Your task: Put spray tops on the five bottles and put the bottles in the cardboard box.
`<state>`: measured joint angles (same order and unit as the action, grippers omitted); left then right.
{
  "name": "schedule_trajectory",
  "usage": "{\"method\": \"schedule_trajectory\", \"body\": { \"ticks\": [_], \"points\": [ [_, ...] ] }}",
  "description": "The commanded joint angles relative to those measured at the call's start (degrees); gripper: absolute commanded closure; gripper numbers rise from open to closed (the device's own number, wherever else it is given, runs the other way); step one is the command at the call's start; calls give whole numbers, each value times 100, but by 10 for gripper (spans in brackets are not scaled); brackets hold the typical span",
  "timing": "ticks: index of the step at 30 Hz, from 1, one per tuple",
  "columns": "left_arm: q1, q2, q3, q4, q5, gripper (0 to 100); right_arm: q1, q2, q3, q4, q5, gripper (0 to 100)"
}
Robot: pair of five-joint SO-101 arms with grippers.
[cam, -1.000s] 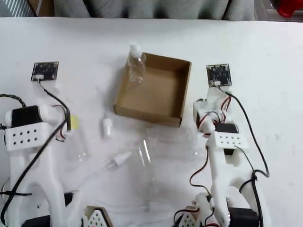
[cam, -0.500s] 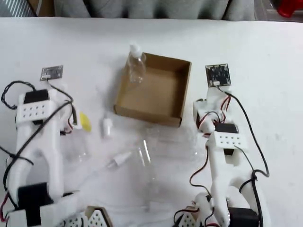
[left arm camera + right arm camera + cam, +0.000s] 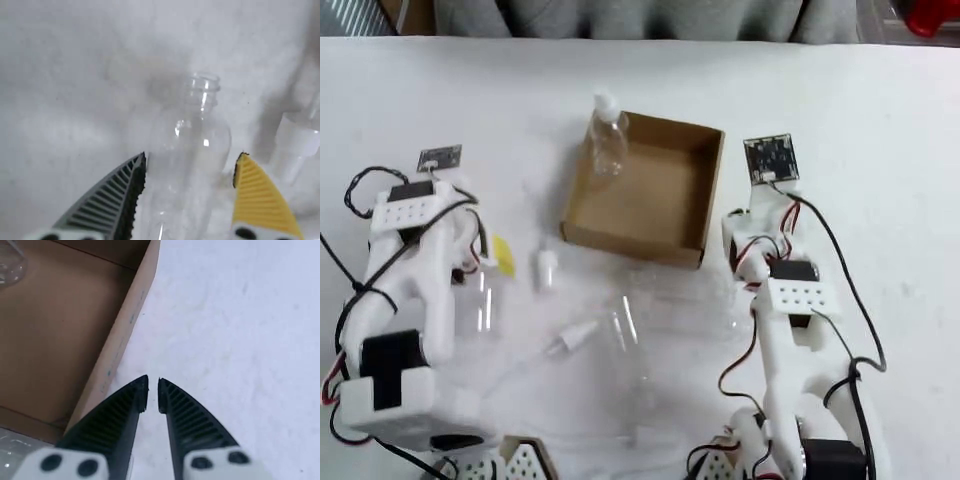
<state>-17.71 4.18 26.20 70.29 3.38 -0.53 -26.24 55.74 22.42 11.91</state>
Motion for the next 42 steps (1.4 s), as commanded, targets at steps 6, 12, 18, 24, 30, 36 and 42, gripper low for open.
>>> {"method": "schedule_trajectory", "body": {
  "ticks": [6,12,18,24,30,36,42],
  "points": [
    [-31,391,-343,-563,62,725,-57,-13,-290,-13,62,981],
    [-31,180,-343,-536,18,798,-57,-13,-299,-13,62,981],
    [4,92,-343,-536,18,955,-57,-13,-299,-13,62,981],
    [31,48,-519,-457,18,979,-66,-84,-299,84,70,981],
    [207,57,-1284,202,53,980,-418,-752,-484,1156,70,981],
    [215,57,-1618,299,44,980,-1675,-1780,-475,2431,167,981],
    [-110,-48,-1600,62,26,980,-3477,-2826,229,2932,1521,981]
  ]
}}
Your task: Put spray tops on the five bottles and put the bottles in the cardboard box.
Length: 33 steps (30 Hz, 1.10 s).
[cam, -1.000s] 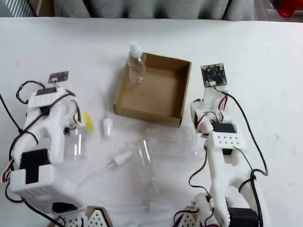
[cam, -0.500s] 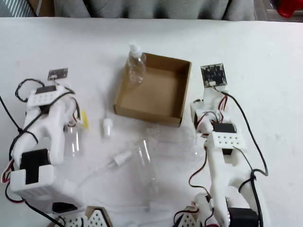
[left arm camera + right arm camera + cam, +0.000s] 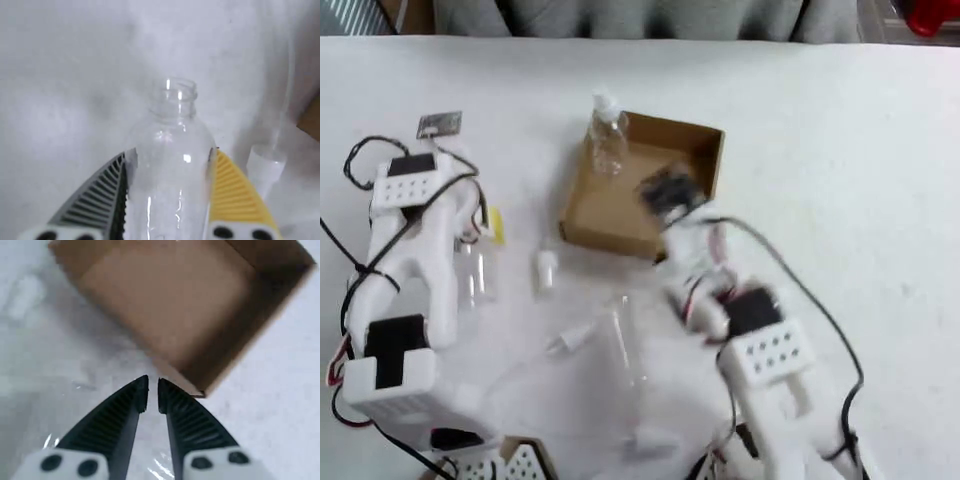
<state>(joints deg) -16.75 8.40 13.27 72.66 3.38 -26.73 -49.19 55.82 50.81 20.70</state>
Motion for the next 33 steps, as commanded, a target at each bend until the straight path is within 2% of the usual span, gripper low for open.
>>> {"method": "schedule_trajectory", "body": {
  "ticks": [1,3,5,12,16,19,23,25,31,33],
  "points": [
    [-251,-541,-290,-202,18,980,-1209,-708,431,92,923,981],
    [-356,-699,-273,-193,18,980,-1789,-945,765,136,1371,980],
    [-426,-804,-273,-185,18,980,-2185,-1051,879,171,1468,980],
    [-514,-840,-237,-211,18,980,-2598,-725,862,-295,-167,909],
    [-514,-866,62,-624,18,980,-2976,-198,862,-646,-325,909],
    [-514,-866,202,-844,18,980,-3169,453,862,-1024,-255,909],
    [-514,-875,193,-844,18,980,-3029,1367,484,-989,730,903],
    [-514,-875,193,-844,18,980,-2932,1780,246,-954,774,902],
    [-514,-875,202,-853,18,980,-2826,2607,-88,-1112,914,777],
    [-514,-875,202,-853,9,980,-2826,2730,-123,-1138,1160,769]
  ]
}}
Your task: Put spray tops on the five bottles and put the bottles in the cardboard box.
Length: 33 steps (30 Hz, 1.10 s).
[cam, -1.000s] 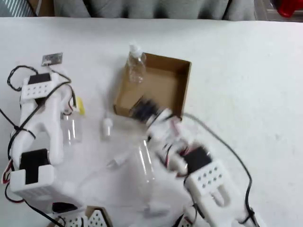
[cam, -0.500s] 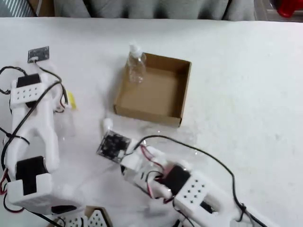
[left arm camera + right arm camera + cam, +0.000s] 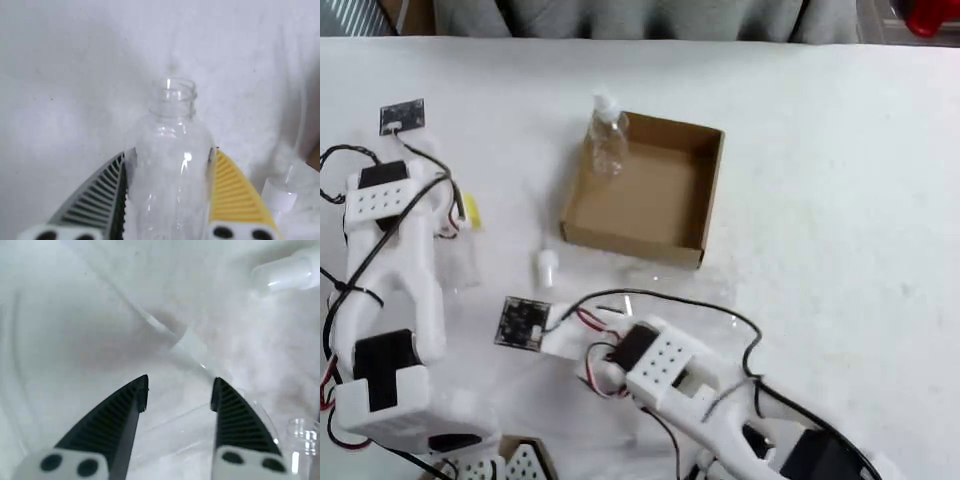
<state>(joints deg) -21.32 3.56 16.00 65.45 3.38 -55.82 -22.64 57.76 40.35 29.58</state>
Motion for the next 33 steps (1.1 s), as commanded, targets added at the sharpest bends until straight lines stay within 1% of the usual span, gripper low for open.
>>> {"method": "schedule_trajectory", "body": {
  "ticks": [1,7,12,19,23,25,26,29,30,32,33],
  "points": [
    [-57,-391,-62,-132,9,980,84,101,-325,-92,325,769],
    [-57,-391,-53,-132,9,980,84,101,-360,-303,369,769],
    [-57,-391,-53,-132,9,980,84,233,-756,-295,484,769],
    [-57,-391,-53,-132,9,980,66,1270,-1187,-127,862,769],
    [-57,-391,-53,-132,9,980,84,1640,-1451,40,897,770],
    [-57,-391,-53,-132,9,980,84,1684,-1530,101,897,797],
    [-57,-391,-53,-132,9,980,84,1692,-1530,101,897,828],
    [-57,-391,-53,-132,9,980,119,1684,-1538,75,879,968],
    [-57,-391,-53,-132,9,980,171,1684,-1556,92,870,993],
    [-57,-391,-44,-132,9,980,268,1631,-1565,119,853,961],
    [-57,-391,-44,-132,9,980,303,1613,-1574,145,853,967]
  ]
}}
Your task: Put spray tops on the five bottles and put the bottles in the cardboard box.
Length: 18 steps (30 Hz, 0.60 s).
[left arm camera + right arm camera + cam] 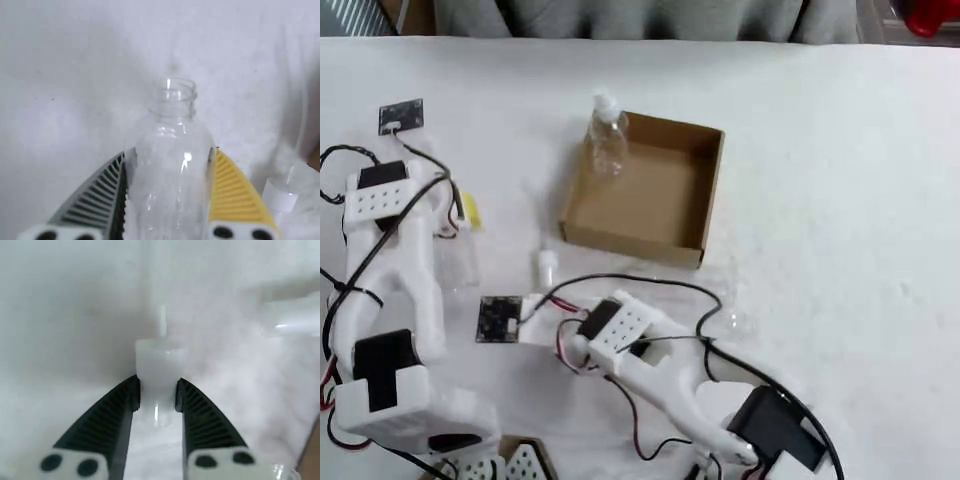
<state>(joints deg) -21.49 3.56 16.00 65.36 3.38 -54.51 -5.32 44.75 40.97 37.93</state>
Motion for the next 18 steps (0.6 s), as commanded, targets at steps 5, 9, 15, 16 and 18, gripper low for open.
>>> {"method": "schedule_trajectory", "body": {
  "ticks": [5,9,15,16,18],
  "points": [
    [-40,-391,-44,-88,9,980,321,-734,-730,1402,9,981],
    [-40,-391,-44,-79,9,980,444,-1578,-1275,3125,62,981],
    [-31,-391,-44,26,9,980,1807,-2712,-1864,5095,651,981],
    [-22,-400,-62,79,9,980,2202,-2862,-1855,5270,835,981],
    [-4,-400,-97,158,9,980,3064,-3081,-1829,5499,1187,981]
  ]
}}
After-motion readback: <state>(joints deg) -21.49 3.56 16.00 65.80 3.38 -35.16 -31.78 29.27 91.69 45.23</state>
